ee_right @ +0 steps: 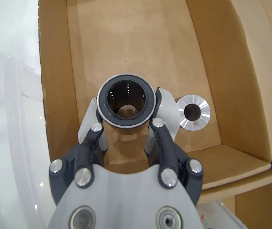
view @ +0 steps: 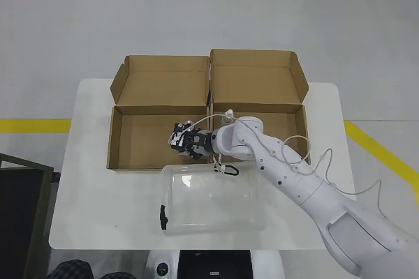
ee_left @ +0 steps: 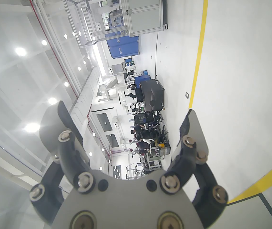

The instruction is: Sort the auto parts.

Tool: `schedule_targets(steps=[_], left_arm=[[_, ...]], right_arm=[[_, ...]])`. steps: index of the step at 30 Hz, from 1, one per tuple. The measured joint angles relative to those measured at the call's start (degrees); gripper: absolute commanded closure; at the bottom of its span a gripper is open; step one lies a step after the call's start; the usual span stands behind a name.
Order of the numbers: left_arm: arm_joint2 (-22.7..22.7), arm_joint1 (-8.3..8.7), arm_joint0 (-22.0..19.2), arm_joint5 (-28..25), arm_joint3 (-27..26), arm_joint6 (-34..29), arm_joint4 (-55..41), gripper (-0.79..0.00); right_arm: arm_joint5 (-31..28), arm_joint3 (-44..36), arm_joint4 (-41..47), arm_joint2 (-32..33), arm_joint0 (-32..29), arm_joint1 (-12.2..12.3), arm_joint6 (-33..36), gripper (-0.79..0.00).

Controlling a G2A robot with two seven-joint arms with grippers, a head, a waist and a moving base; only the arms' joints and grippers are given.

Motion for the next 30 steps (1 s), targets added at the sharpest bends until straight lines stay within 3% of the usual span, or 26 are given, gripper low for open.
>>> schedule_targets(steps=[14, 23, 30], left_arm=[[0.0, 0.00, 0.0, 0.0, 0.0, 0.0, 0.0, -0.785], [0.0, 0.00, 0.0, 0.0, 0.0, 0.0, 0.0, -0.785], [0.0, 0.00, 0.0, 0.0, 0.0, 0.0, 0.0, -0.785]], right_arm=[[-0.8, -2.1, -2.3, 2.3, -1.2, 0.3, 0.2, -0.403], [-2.2, -9.7, -3.7, 6.3, -4.5, 2.1, 0.8, -0.437], [-3.0, -20.1, -4.6, 12.3, -10.4, 4.5, -1.8, -0.434]])
